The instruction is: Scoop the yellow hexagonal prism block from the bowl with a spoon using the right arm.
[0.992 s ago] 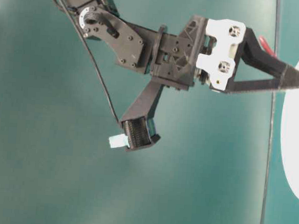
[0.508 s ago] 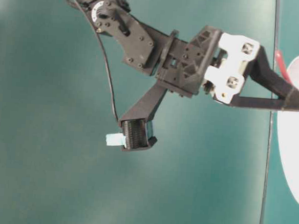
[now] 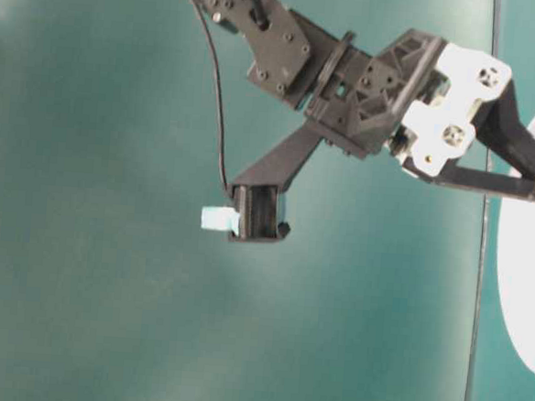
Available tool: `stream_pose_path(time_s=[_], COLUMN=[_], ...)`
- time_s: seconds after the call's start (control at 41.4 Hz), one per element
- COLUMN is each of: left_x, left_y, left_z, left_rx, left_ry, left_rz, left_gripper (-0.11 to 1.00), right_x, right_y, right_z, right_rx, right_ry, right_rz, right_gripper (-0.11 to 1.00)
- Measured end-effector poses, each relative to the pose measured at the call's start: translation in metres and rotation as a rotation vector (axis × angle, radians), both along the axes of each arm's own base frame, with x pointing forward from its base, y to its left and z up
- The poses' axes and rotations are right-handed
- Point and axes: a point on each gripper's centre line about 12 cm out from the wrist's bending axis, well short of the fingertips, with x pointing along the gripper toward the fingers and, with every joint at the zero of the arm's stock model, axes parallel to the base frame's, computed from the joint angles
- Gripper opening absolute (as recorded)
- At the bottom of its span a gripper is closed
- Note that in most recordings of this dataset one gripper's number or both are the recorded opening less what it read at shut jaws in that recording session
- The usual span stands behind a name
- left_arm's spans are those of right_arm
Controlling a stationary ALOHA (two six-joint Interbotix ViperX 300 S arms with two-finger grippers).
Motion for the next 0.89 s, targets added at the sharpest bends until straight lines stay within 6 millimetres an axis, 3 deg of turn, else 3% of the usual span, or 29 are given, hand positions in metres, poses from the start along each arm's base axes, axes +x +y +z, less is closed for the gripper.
stream_pose_path(time_s=[0.532,0.895], left_x=[0.000,0.000], left_y=[0.000,0.000], left_z=[0.000,0.000], left_rx=[-0.002,-0.005], left_ry=[0.000,0.002], left_rz=[-0.002,0.000], left_gripper=[0.00,0.00], right_x=[-0.011,-0.016], right_y=[0.001,0.002], right_z=[0.008,0.036], right_rx=[-0.005,-0.010], right_ry=[-0.077,-0.128], right_rz=[-0.015,-0.009], right_gripper=[0.25,0.25])
